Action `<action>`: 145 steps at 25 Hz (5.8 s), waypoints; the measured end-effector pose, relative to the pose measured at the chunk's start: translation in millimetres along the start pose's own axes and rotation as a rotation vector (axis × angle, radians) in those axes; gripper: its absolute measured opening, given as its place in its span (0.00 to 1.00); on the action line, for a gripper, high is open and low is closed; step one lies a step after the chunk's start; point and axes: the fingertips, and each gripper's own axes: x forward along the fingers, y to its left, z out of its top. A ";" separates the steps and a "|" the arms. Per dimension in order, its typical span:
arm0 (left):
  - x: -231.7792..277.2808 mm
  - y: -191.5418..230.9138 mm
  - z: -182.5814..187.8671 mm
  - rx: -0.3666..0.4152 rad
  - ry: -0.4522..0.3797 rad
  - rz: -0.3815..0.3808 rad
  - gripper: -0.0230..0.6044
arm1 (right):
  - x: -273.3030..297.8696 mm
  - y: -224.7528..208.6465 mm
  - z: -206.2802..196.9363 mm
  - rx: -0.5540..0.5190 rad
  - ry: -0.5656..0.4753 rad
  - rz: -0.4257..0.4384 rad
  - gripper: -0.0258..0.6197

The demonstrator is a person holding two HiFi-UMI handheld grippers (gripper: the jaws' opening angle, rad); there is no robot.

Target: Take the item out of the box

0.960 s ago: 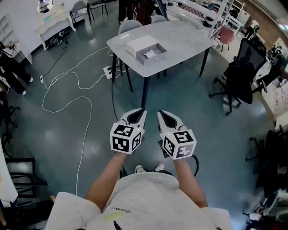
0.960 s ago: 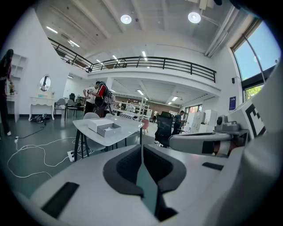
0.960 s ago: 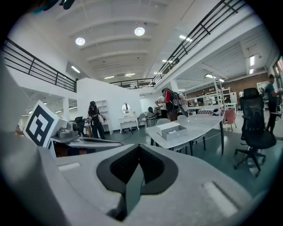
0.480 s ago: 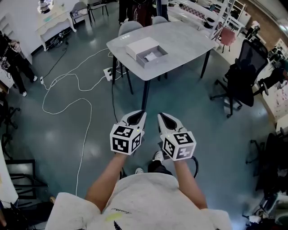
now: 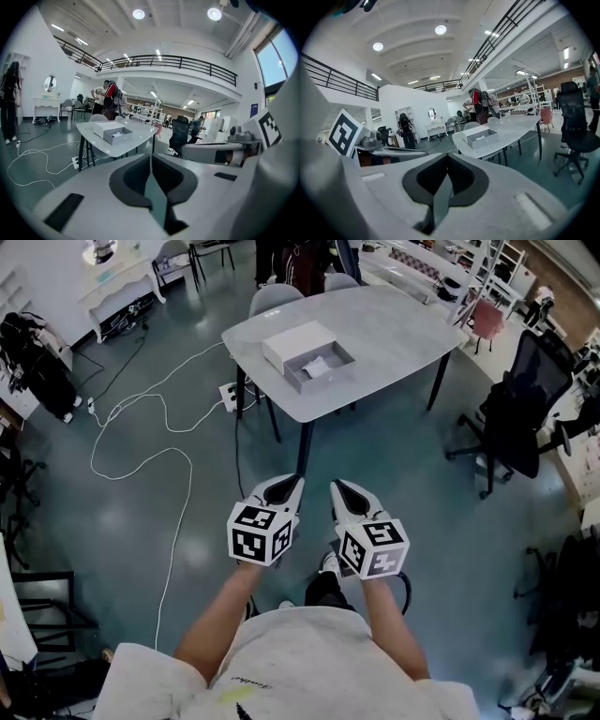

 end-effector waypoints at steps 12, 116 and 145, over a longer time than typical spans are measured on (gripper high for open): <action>109.2 17.1 48.5 -0.026 0.017 0.063 0.07 | 57.1 -102.8 48.7 -0.003 0.028 0.050 0.05; 482.9 225.3 70.2 0.498 0.685 -0.120 0.08 | 341.3 -327.2 139.0 0.059 0.143 -0.127 0.05; 384.6 209.7 175.7 0.255 0.202 0.058 0.06 | 354.0 -246.0 163.9 -0.068 0.124 0.116 0.05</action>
